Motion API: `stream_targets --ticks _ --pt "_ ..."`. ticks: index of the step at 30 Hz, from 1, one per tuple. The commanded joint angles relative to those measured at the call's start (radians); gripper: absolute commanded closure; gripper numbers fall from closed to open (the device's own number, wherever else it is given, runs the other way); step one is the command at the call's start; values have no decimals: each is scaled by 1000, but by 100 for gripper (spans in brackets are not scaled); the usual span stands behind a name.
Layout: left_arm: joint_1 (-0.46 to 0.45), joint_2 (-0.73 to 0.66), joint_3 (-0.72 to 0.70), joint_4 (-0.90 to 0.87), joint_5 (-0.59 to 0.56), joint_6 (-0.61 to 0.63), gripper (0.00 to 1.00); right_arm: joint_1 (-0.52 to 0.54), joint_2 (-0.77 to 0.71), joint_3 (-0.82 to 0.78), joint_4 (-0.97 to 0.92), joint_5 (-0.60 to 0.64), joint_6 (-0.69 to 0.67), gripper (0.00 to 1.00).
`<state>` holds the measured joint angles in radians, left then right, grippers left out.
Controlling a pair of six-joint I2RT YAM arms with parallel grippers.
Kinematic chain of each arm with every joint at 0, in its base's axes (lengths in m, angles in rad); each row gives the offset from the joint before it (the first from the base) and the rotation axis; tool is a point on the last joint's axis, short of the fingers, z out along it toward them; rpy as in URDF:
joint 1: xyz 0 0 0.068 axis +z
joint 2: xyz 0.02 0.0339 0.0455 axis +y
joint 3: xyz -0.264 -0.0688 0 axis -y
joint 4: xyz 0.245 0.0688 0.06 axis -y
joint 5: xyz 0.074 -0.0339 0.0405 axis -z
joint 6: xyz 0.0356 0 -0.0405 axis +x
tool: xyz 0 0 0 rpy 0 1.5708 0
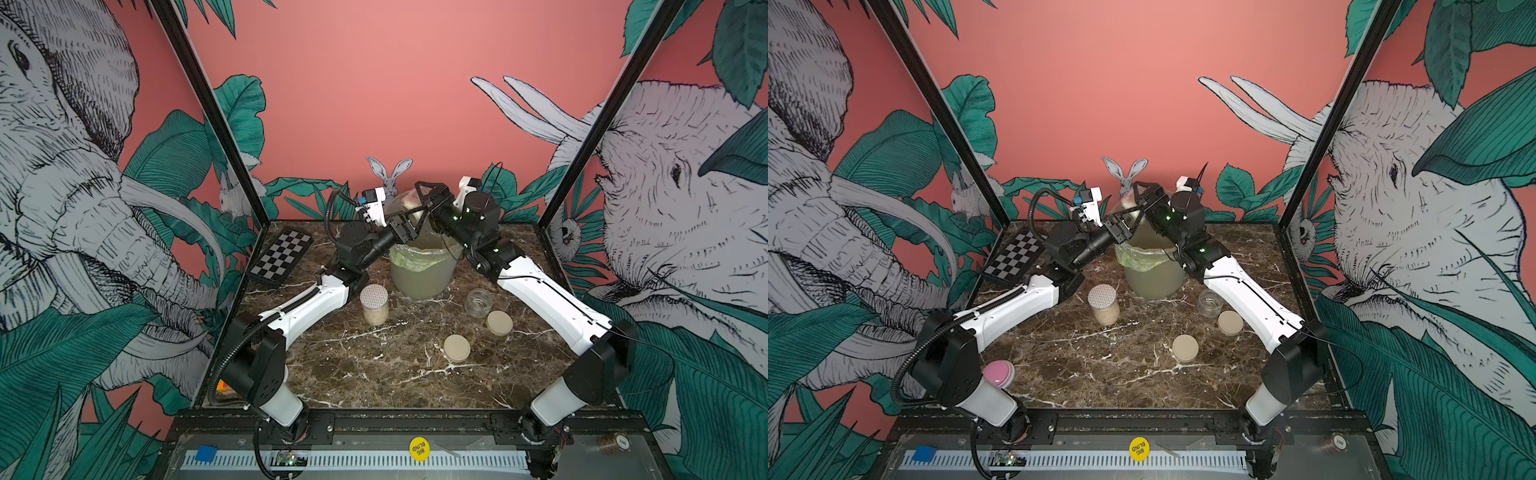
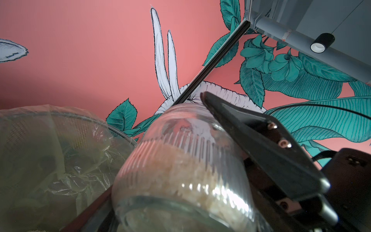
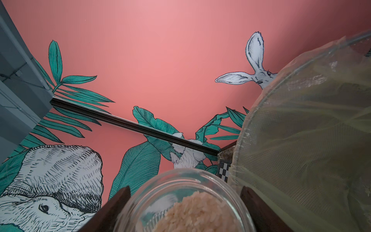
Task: Empty moldy rice from jars
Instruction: Pour the moldy rice from the jar into the trash bin.
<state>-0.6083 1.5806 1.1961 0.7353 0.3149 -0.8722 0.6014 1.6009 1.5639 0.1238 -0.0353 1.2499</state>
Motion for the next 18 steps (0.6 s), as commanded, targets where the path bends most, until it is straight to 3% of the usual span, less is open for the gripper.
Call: stream_targets --ticks 1,12,15,18 --pt "2 -2 31 60 24 -12 8 5 -8 21 127 -14 9 83" --pt "2 7 40 64 27 -17 24 5 -7 13 137 -21 8 83" --pt "3 12 49 66 32 -21 38 5 -7 13 137 -23 9 83" --pt "5 10 69 30 48 -7 61 5 -7 8 133 -23 6 81"
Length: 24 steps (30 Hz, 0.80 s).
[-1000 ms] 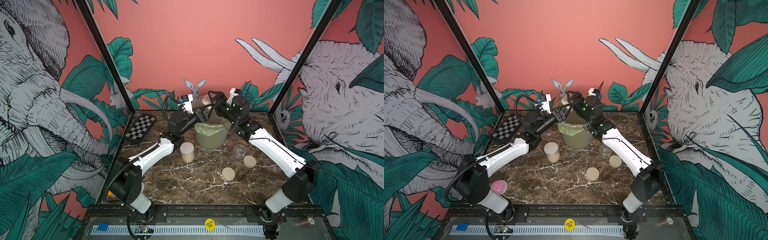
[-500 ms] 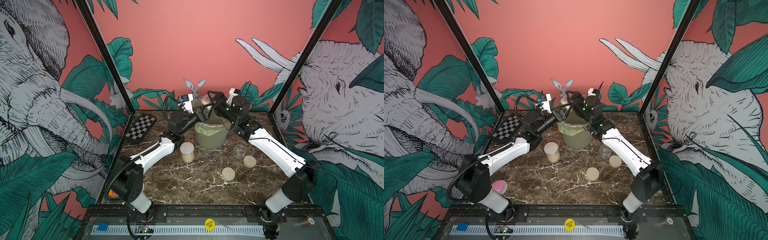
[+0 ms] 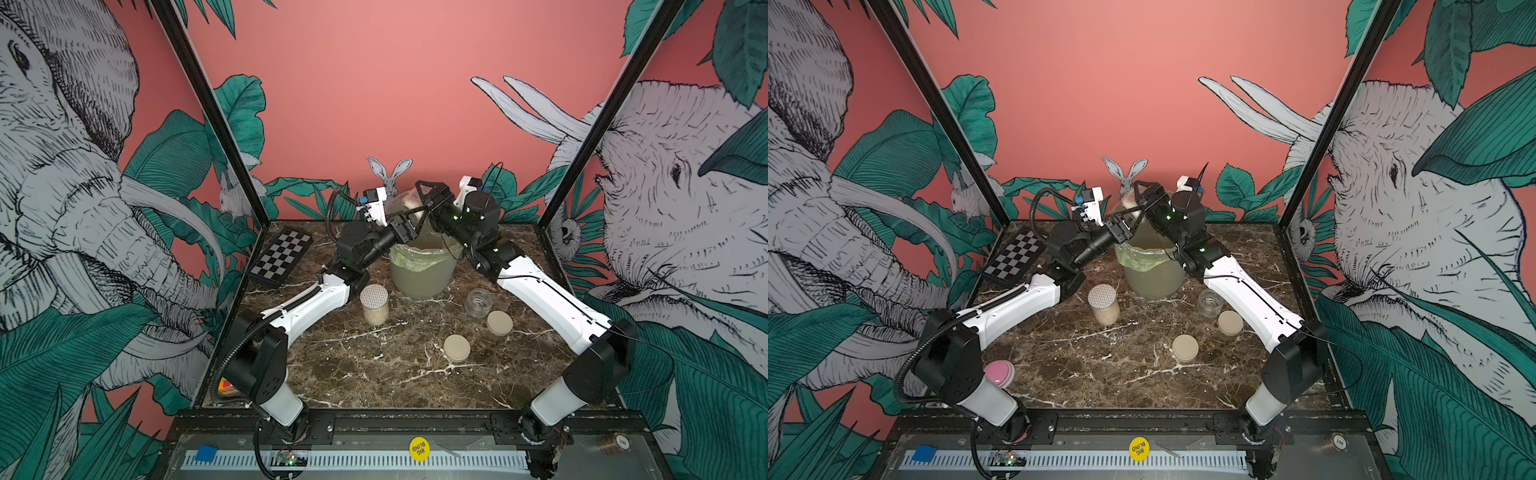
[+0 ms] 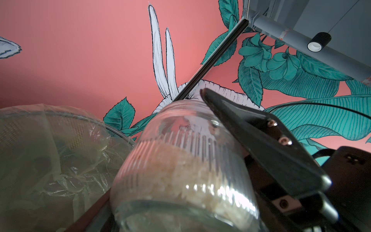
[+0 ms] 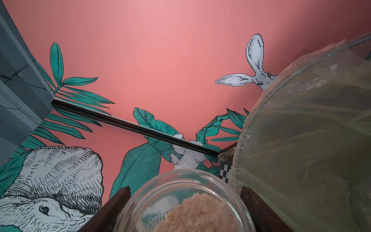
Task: Empty moldy rice from jars
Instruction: Pour the moldy rice from the jar into the trash bin.
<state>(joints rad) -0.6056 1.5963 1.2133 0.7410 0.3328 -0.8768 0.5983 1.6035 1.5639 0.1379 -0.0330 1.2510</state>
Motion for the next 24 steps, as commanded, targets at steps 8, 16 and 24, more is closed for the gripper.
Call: stream_targets --ticks 8,16,24 --pt "21 -23 38 -3 46 10 100 0 -20 -8 92 -19 -2 55" --pt "27 -18 43 -32 65 20 100 -8 -27 -47 116 -9 3 33" --pt "30 -30 51 -65 54 62 100 -11 -28 -71 144 -7 7 27"
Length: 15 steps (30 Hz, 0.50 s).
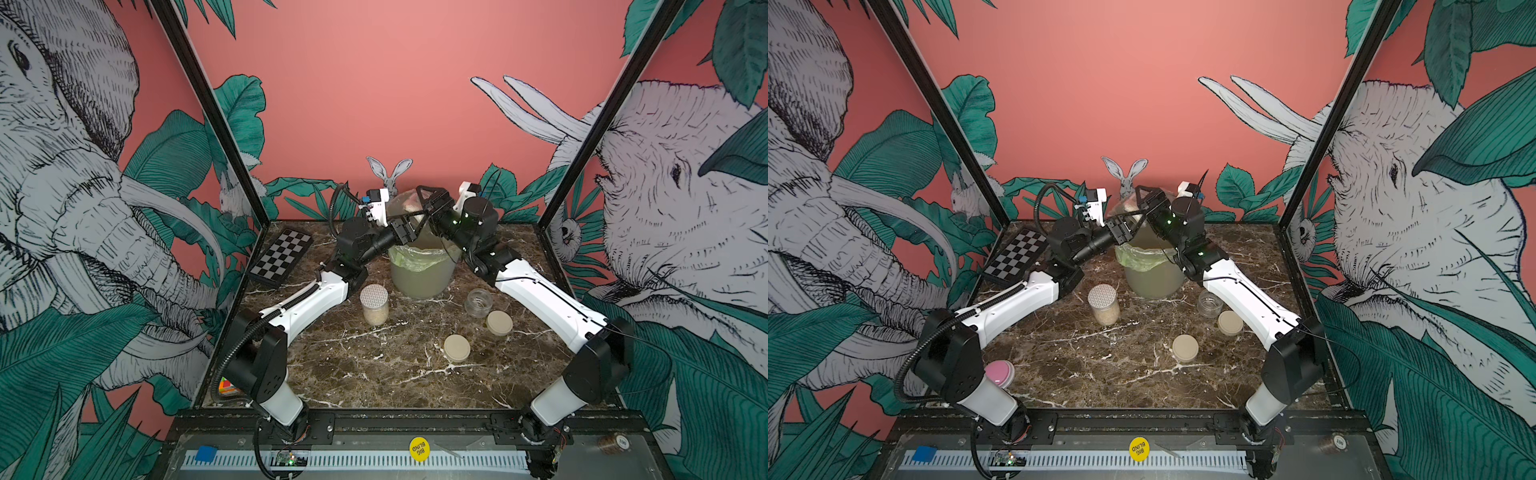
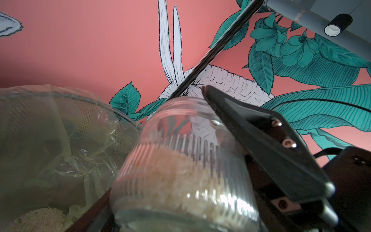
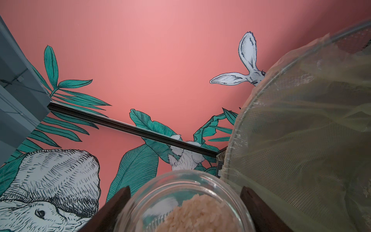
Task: Empty moldy rice from jars
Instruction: Pour the moldy rice from the jar into the trash bin.
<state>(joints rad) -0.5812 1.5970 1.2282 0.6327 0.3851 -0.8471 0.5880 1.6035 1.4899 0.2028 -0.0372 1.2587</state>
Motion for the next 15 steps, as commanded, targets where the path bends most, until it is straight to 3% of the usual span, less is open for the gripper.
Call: stream_targets --ticks 1,15 --pt "6 -34 35 41 2 36 100 -1 -28 1 79 -3 -1 27" --pt "16 -31 41 36 1 49 100 -2 -37 -39 104 11 16 10"
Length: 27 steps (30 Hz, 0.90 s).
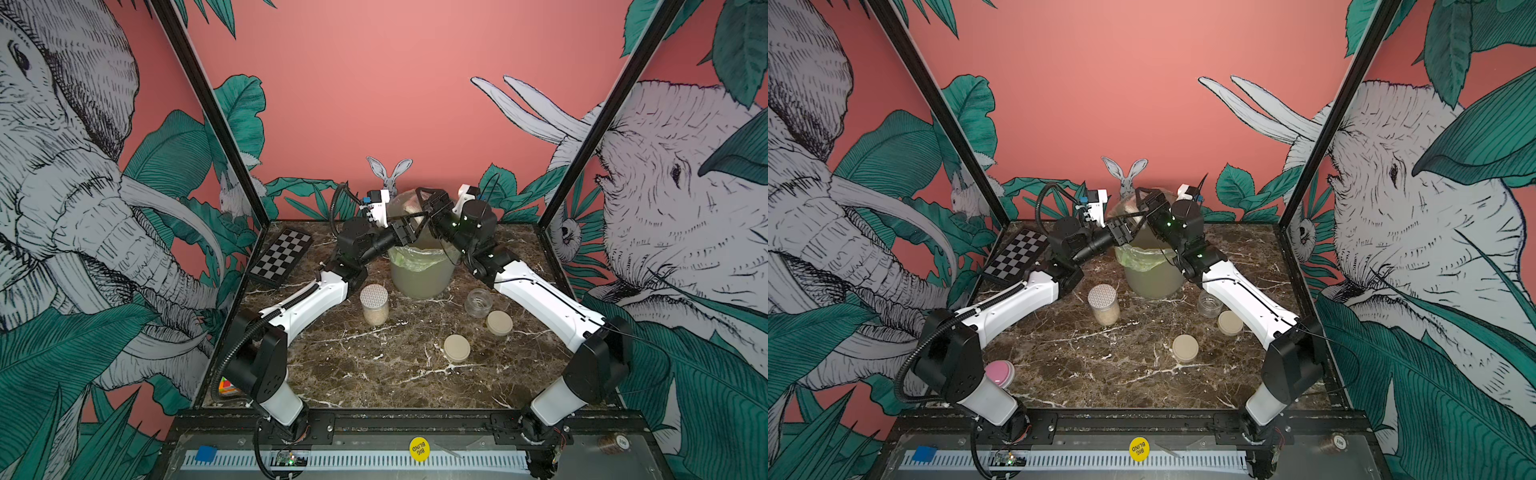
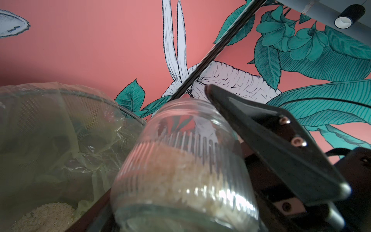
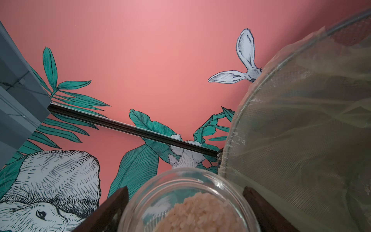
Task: Empty moldy rice from jars
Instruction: Pour the moldy rice from the jar into the trash bin.
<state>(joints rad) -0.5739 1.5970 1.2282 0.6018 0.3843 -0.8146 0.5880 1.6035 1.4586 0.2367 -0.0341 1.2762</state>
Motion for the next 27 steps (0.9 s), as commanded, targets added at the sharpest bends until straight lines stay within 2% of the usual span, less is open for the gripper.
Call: stream_targets --ticks 1,15,19,27 --pt "8 -31 46 64 2 19 100 -2 -39 -10 67 9 1 10" --pt "20 -22 91 25 19 42 100 -19 -72 -43 -12 42 -4 2" --pt "20 -19 98 23 16 48 100 -24 -89 -57 -33 66 -8 2" --pt "22 -4 103 21 18 44 100 -50 -91 -57 -17 28 -15 2"
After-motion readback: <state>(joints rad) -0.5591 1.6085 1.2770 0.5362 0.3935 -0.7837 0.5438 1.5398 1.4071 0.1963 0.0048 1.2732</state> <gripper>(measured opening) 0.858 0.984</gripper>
